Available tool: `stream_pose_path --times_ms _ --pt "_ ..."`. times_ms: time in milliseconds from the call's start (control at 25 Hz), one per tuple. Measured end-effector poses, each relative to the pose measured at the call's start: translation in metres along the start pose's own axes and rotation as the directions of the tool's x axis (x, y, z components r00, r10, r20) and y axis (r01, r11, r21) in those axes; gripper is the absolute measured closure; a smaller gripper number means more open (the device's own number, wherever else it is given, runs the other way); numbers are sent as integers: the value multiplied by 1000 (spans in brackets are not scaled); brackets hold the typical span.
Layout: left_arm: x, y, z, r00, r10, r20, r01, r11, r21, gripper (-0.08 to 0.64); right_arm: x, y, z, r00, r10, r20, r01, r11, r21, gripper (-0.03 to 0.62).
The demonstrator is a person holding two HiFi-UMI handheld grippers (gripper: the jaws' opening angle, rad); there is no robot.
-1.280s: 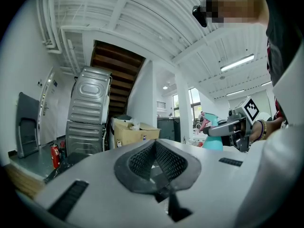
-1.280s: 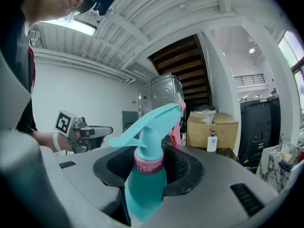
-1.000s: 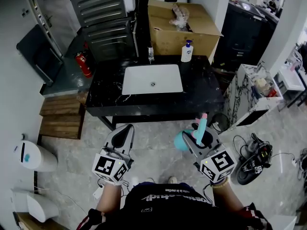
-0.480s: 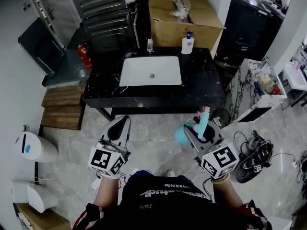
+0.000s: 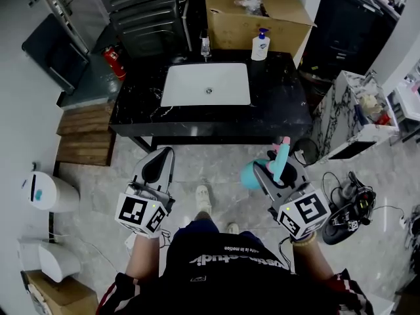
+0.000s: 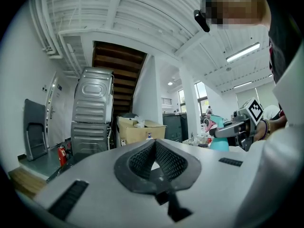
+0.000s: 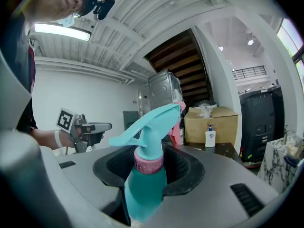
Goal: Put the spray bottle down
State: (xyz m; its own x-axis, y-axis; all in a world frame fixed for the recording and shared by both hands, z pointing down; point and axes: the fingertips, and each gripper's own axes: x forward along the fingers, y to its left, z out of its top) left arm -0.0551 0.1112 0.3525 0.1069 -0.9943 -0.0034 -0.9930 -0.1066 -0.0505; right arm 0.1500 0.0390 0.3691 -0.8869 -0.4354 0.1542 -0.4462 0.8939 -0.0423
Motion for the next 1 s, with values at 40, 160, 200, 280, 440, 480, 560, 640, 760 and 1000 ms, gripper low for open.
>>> stream_pose_path --times_ms 40,160,200,280,440,480,560,640,760,1000 --pt "6 4 -3 1000 -5 0 5 1000 -2 545 6 -2 0 1000 1 -3 -1 1000 -3 394" --pt "27 18 -9 1000 -24 6 24 1000 -11 545 25 -11 3 1000 -8 -6 8 1000 -16 394" --pt "36 24 -11 999 -30 10 31 999 -13 545 33 -15 5 1000 -14 -8 14 1000 -20 394" --pt "54 42 -12 999 -39 19 39 999 -17 545 52 -22 8 1000 -25 -12 24 999 -26 394" --pt "93 90 -12 998 -52 39 53 998 -19 545 107 -40 21 999 -49 -6 49 998 -34 394" --pt "103 105 -12 998 -56 41 57 998 -21 545 123 -45 26 998 -59 -1 59 998 -30 394" --pt "120 136 -12 997 -61 45 62 998 -22 545 153 -51 37 997 -71 12 71 997 -27 394" --pt "135 167 -9 997 -61 51 62 998 -24 545 183 -52 49 997 -74 20 74 996 -40 394" --pt "157 204 -6 995 -75 65 76 997 -23 545 220 -56 65 996 -86 26 88 994 -60 394" --pt "186 250 -3 991 -100 83 102 995 -13 545 270 -64 81 991 -129 36 131 988 -78 394"
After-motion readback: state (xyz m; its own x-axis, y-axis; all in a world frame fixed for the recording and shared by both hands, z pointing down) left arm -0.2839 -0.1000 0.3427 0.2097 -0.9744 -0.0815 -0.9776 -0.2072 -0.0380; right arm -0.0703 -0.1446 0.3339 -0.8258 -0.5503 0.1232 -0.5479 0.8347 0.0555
